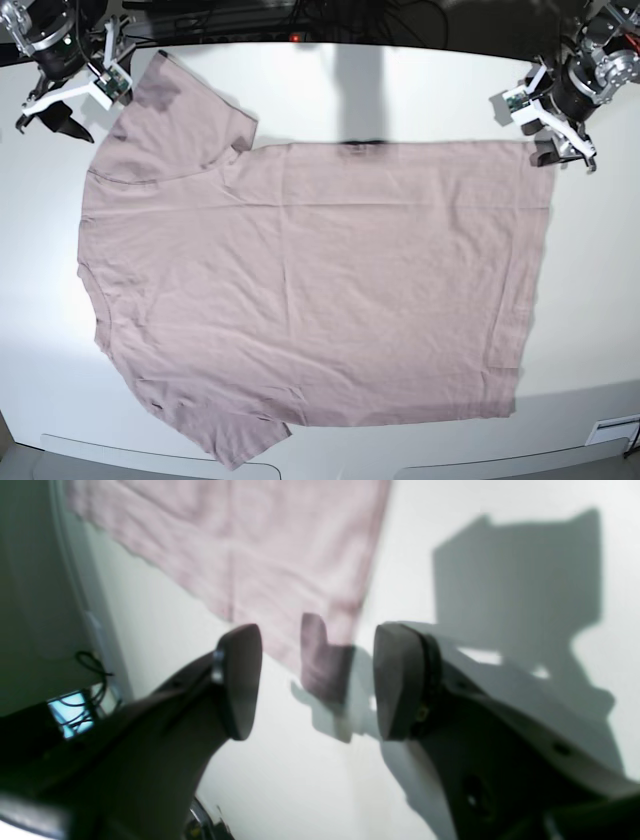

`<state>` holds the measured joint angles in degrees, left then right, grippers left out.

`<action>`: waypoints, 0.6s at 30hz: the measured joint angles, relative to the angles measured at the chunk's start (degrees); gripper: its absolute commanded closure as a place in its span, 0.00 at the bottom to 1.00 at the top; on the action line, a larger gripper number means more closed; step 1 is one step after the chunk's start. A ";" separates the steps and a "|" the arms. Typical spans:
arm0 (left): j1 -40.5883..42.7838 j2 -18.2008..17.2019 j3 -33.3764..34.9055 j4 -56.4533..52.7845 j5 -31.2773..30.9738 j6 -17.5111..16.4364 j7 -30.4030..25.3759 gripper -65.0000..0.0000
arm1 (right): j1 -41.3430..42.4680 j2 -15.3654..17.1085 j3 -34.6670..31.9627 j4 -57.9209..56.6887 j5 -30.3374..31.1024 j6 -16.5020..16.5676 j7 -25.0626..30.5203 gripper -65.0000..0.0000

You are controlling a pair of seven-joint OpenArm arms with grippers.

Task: Fold the T-shirt properly
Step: 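Grasp the shirt's shoulder edge with the left gripper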

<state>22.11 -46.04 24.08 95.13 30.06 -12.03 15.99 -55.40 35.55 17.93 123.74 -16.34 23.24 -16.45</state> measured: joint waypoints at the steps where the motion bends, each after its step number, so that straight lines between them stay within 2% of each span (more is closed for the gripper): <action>1: -0.85 0.00 0.76 -0.57 0.13 0.17 0.81 0.46 | -0.02 0.02 0.00 0.00 -0.02 0.00 -0.02 0.37; 6: -2.60 -1.86 2.62 -3.67 0.37 0.17 -1.88 0.46 | -0.02 0.02 0.00 0.00 0.00 0.00 -0.11 0.37; 12: -3.34 -1.90 2.60 -5.86 0.39 0.22 -3.98 0.46 | -0.02 0.02 0.00 0.46 0.00 0.00 -0.13 0.37; 15: -3.34 -2.10 2.62 -5.88 -1.38 -1.86 -3.65 0.46 | -0.02 0.00 0.00 0.48 0.00 0.02 -0.15 0.37; 18: -2.58 -4.72 4.15 -5.79 -0.74 -1.95 -3.34 0.46 | 0.00 0.02 0.00 0.48 -0.02 0.00 -1.44 0.37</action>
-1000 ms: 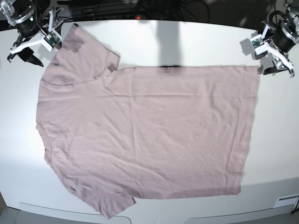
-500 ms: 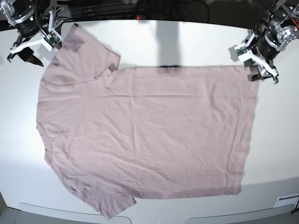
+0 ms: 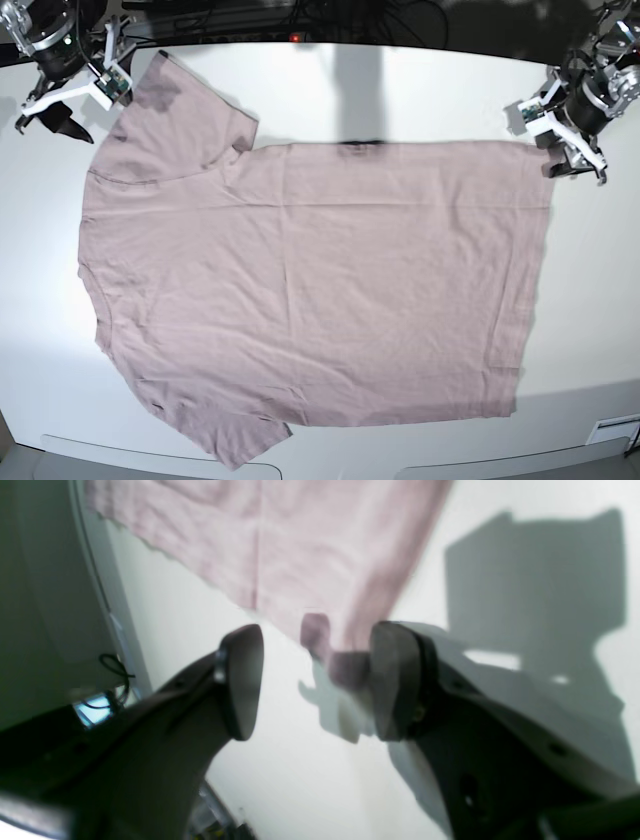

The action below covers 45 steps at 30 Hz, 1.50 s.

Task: Fold the T-shirt properly
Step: 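Grasp the shirt's shoulder edge with the left gripper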

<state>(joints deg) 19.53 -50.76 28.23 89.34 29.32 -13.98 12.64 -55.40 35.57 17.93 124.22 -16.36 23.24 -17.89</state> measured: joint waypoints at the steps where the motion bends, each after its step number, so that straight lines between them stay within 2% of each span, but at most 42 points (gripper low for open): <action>1: 0.24 -0.87 0.70 0.00 1.99 0.02 -0.02 0.46 | -0.02 0.00 0.00 0.00 0.00 0.00 -0.02 0.37; 3: 0.13 -1.33 1.84 0.02 4.76 0.11 0.13 0.46 | 0.00 -0.02 0.00 0.00 0.02 0.00 0.11 0.37; 10: -0.98 -1.49 2.64 0.35 3.43 -0.02 0.98 0.46 | 0.11 -0.02 0.00 0.00 0.02 0.00 0.17 0.37; 14: -0.87 -1.97 3.08 3.96 0.15 -2.23 6.10 0.46 | 0.13 -0.02 0.00 0.02 0.02 0.02 -0.02 0.37; 20: -0.02 -3.82 3.76 8.70 -2.86 -5.53 7.08 0.46 | 0.13 -0.02 0.00 0.00 0.02 0.00 -1.97 0.37; 26: -0.02 -3.65 3.76 8.66 -2.86 -5.55 4.92 0.46 | 0.13 -0.02 0.00 0.02 0.04 0.02 -1.95 0.37; 30: -2.73 -2.45 3.76 5.33 -3.74 -5.53 -0.52 0.46 | 0.13 -0.09 0.00 0.02 0.02 -0.02 -1.90 0.37; 33: -5.49 0.07 3.65 1.27 -3.89 -3.78 -2.14 0.46 | 0.13 -0.13 0.00 0.02 0.00 0.02 -1.92 0.37; 36: -5.38 0.04 3.58 -0.79 -4.42 -2.05 -4.87 0.46 | 0.13 -0.17 0.00 0.09 0.02 -0.02 -1.92 0.37; 43: -5.57 0.00 3.37 -2.89 -4.98 -1.20 -6.56 0.46 | 0.13 -0.17 0.00 4.15 0.00 0.00 -1.95 0.37; 45: -5.57 0.00 3.37 -2.91 -4.96 -1.20 -6.54 0.51 | 0.13 -0.17 0.00 5.31 0.13 0.00 -1.99 0.37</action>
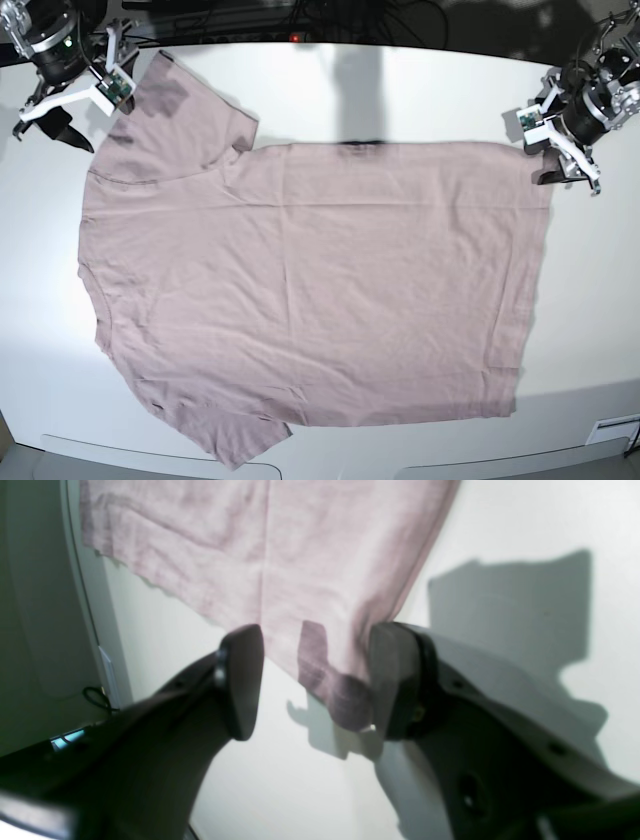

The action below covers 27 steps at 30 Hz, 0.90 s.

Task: Fold the T-shirt properly
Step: 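Grasp the shirt's shoulder edge with the left gripper, then move the right gripper to the sleeve seam and grasp the shirt edge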

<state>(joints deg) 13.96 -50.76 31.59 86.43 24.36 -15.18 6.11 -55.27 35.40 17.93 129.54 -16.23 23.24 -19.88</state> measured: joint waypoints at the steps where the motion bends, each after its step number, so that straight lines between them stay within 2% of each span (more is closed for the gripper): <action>1: 0.02 0.02 0.00 -0.17 0.00 0.00 0.02 0.57 | 0.00 0.02 0.00 0.26 0.02 0.02 -0.09 0.37; 5: 0.20 0.31 0.13 -0.72 0.46 -1.25 1.64 0.95 | 0.00 0.04 0.00 0.33 0.04 0.02 -0.17 0.37; 6: 0.24 0.26 0.24 -0.92 0.92 -1.36 1.29 1.00 | 0.00 0.02 0.00 0.33 0.04 0.00 -0.17 0.37; 11: 0.31 0.13 0.24 -1.33 1.07 -1.29 -0.46 1.00 | 0.00 0.00 0.00 0.33 0.44 0.04 -0.22 0.37; 13: 0.31 0.13 0.24 -1.33 1.07 -1.29 -0.44 1.00 | 0.02 0.02 0.00 0.33 2.32 1.79 -1.62 0.37; 16: 0.31 0.13 0.24 -1.33 1.07 -1.27 -0.15 1.00 | 0.00 0.00 0.00 0.33 7.76 5.53 -13.07 0.37; 18: 0.31 0.17 0.24 -1.31 1.07 -1.27 0.48 1.00 | -0.15 0.00 0.00 0.33 10.01 6.19 -17.14 0.37; 22: 0.31 0.15 0.24 -1.01 1.07 -1.27 1.49 1.00 | -0.31 0.00 0.00 0.33 10.60 7.37 -15.76 0.37; 24: 0.31 0.15 0.24 -0.68 1.07 -1.29 1.86 1.00 | -0.28 0.00 0.00 0.33 10.60 10.51 -14.78 0.31; 27: 0.35 0.20 0.28 0.26 1.25 -1.53 3.61 1.00 | -0.28 -0.63 0.00 -0.11 10.58 11.54 -13.81 0.26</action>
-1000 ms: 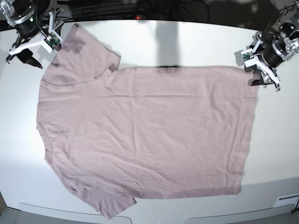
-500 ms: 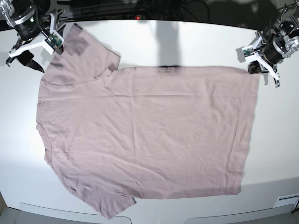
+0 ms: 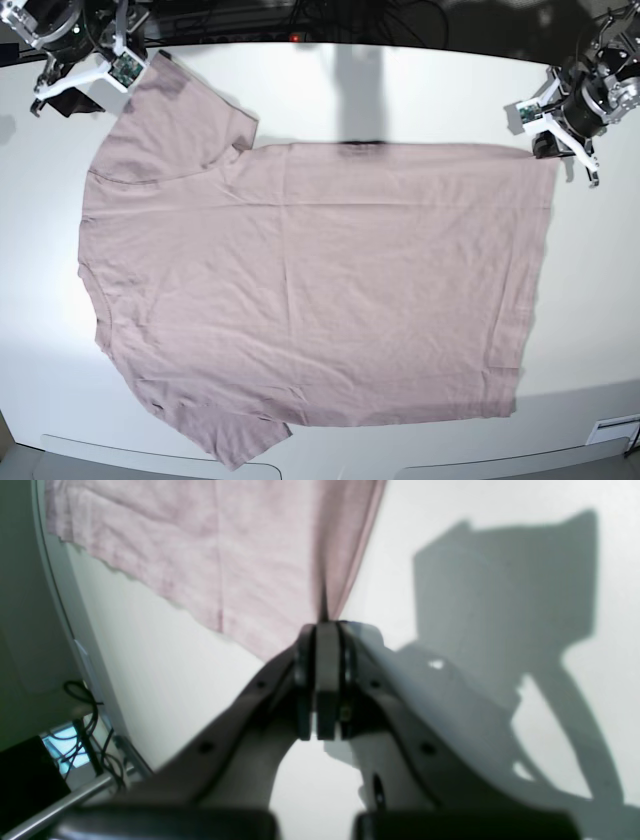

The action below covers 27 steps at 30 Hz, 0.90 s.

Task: Fold the T-shirt properly
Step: 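Move the right gripper to the sleeve seam and grasp the shirt edge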

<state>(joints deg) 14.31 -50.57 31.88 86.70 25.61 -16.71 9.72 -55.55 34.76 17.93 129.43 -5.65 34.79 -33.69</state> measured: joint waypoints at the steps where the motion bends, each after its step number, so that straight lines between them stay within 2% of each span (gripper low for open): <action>1: 0.00 -0.02 0.00 0.48 0.02 -0.26 0.55 1.00 | -0.02 -0.07 0.00 -0.76 0.02 0.22 1.42 0.26; 5: 0.37 -0.09 0.02 2.95 0.04 -1.53 2.78 1.00 | 0.66 -0.33 0.00 -5.60 -0.04 2.08 5.84 0.26; 9: 0.79 -0.07 0.37 5.09 0.04 -2.73 2.89 1.00 | 4.15 -0.33 -0.61 -10.60 -0.20 1.79 6.95 0.26; 16: 0.79 -0.04 0.39 5.31 0.00 -2.84 3.02 1.00 | 7.80 -0.35 -10.12 -15.67 -0.90 1.86 6.69 0.26; 21: 0.79 -0.04 0.44 5.38 -0.02 -2.84 3.08 1.00 | 10.16 -0.52 -17.18 -15.74 -4.96 -1.70 5.29 0.26; 27: 0.79 -0.02 0.44 5.42 0.00 -2.84 3.15 1.00 | 12.37 -0.48 -19.45 -16.59 -3.04 -3.32 4.26 0.27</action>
<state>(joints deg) 15.09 -50.59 32.32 92.12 25.61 -19.55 12.86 -43.18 34.28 -1.52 112.84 -8.69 31.46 -29.43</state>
